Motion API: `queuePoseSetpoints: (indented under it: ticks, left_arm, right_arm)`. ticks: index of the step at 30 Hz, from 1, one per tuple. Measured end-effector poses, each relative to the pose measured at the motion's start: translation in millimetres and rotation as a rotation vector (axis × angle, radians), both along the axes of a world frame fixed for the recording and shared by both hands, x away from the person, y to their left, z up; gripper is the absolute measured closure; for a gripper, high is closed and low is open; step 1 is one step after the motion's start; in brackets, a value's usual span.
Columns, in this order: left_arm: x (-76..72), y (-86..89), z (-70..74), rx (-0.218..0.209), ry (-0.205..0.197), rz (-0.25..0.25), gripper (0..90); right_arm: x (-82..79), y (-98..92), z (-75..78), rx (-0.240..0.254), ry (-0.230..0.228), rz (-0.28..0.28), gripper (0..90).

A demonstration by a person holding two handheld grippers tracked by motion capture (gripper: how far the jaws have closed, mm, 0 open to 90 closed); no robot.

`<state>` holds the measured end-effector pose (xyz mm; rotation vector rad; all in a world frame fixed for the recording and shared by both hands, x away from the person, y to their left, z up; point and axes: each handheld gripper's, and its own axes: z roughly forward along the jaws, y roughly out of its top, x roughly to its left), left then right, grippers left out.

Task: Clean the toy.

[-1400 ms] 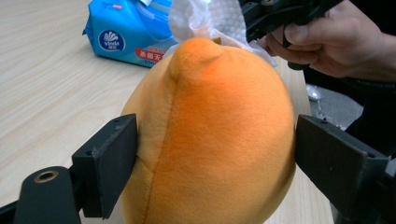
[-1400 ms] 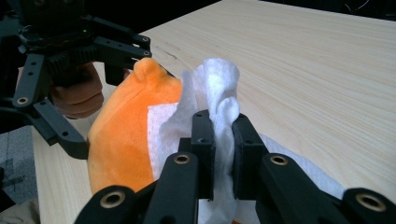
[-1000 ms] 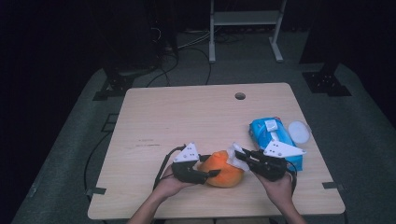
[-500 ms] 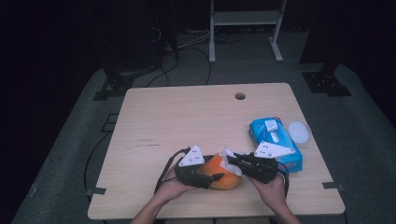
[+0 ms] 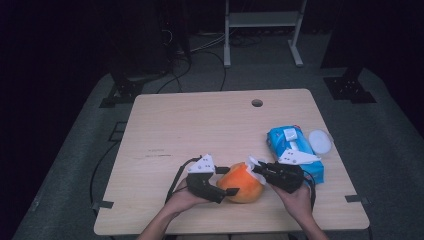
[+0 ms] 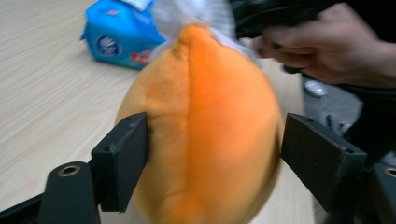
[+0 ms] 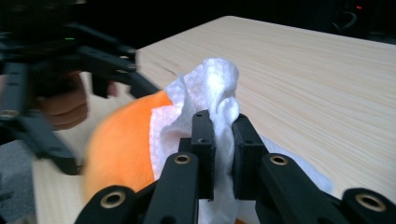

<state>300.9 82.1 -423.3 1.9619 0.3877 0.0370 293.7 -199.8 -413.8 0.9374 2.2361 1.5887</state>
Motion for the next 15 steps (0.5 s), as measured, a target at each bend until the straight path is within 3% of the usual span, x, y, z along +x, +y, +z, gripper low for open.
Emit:
queuePoseSetpoints:
  ticks: [3, 4, 6, 9, 11, 15]
  left_arm:
    - [3.0, -5.7, -4.8, 0.037, 0.018, 0.035, 9.8]
    - [4.1, -7.9, -8.4, 0.046, 0.039, 0.037, 7.5]
    - [4.2, -11.3, -15.2, 0.06, 0.044, 0.039, 7.4]
    - [2.4, -8.7, -9.6, 0.056, 0.016, 0.059, 20.5]
    - [-0.3, -5.8, -2.7, 0.065, -0.027, 0.061, 29.4]
    - [-7.3, -4.9, 10.8, 0.128, -0.094, 0.078, 34.2]
  right_arm:
    - [2.8, -6.1, -2.4, 0.006, 0.015, -0.019, 80.9]
    - [3.3, -7.3, -2.5, 0.008, 0.017, -0.022, 80.9]
    - [3.9, -7.9, -2.2, 0.009, 0.02, -0.025, 80.9]
    - [3.0, -7.8, -1.6, 0.007, 0.014, -0.029, 80.9]
    - [2.7, -10.2, 0.7, 0.024, 0.006, -0.031, 80.9]
    - [-3.7, -14.2, 9.8, 0.092, -0.045, -0.021, 80.9]
